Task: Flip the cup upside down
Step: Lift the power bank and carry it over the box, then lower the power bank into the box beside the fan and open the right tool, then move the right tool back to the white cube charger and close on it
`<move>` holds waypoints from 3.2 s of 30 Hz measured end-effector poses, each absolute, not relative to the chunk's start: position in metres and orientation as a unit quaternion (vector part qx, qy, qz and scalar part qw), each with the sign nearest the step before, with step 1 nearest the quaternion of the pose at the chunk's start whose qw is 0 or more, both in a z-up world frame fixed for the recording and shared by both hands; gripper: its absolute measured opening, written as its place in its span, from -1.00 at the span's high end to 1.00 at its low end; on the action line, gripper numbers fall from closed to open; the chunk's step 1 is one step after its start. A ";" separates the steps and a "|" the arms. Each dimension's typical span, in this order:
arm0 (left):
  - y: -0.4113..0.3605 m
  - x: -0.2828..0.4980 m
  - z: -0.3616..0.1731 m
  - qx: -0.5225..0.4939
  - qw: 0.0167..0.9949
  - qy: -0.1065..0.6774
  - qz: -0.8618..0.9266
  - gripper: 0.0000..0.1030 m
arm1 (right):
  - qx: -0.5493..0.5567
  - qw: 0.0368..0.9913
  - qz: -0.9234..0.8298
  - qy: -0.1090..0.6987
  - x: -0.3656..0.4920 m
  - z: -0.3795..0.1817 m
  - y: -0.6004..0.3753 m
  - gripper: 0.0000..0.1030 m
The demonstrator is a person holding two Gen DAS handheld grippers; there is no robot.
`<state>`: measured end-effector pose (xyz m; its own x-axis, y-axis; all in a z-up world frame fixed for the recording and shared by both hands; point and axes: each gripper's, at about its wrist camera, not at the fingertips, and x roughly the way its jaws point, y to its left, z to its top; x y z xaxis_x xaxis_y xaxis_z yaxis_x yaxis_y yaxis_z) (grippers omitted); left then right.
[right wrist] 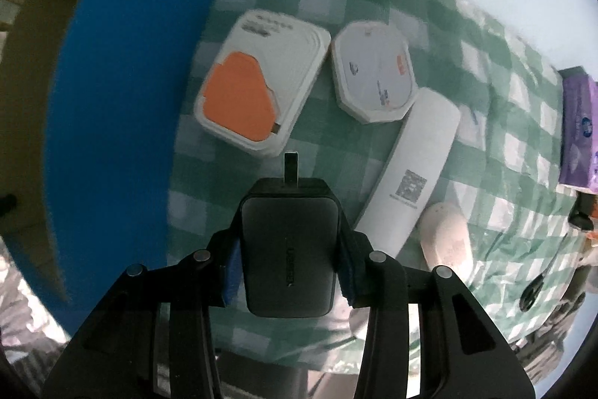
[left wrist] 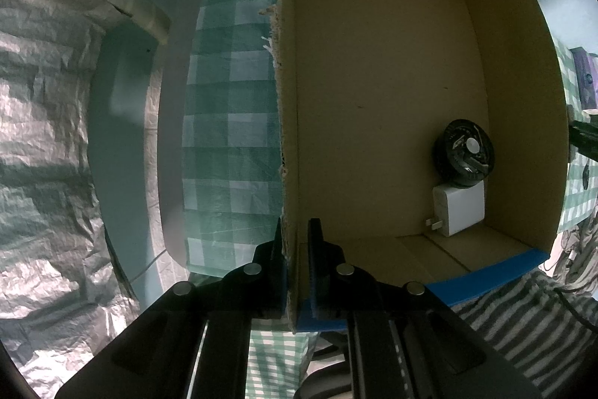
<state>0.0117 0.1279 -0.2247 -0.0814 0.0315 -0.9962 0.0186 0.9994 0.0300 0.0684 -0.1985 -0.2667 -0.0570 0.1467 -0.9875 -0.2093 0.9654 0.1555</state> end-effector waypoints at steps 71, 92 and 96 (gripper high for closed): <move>0.123 0.007 -0.216 0.035 0.684 0.729 0.001 0.86 | -0.124 0.674 0.294 0.666 0.046 -0.198 -0.039 0.20; 0.122 0.007 -0.216 0.038 0.681 0.731 -0.003 0.86 | -0.021 0.728 0.198 0.657 0.061 -0.150 -0.164 -0.08; 0.122 0.007 -0.216 0.038 0.681 0.731 -0.003 0.86 | -0.006 0.728 0.169 0.664 0.059 -0.156 -0.194 -0.08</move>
<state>0.0071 0.1223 -0.2157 -0.0689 0.0516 -0.9963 0.0602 0.9971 0.0474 0.0590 -0.1936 -0.1561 0.0614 0.2377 -0.9694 -0.2541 0.9430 0.2151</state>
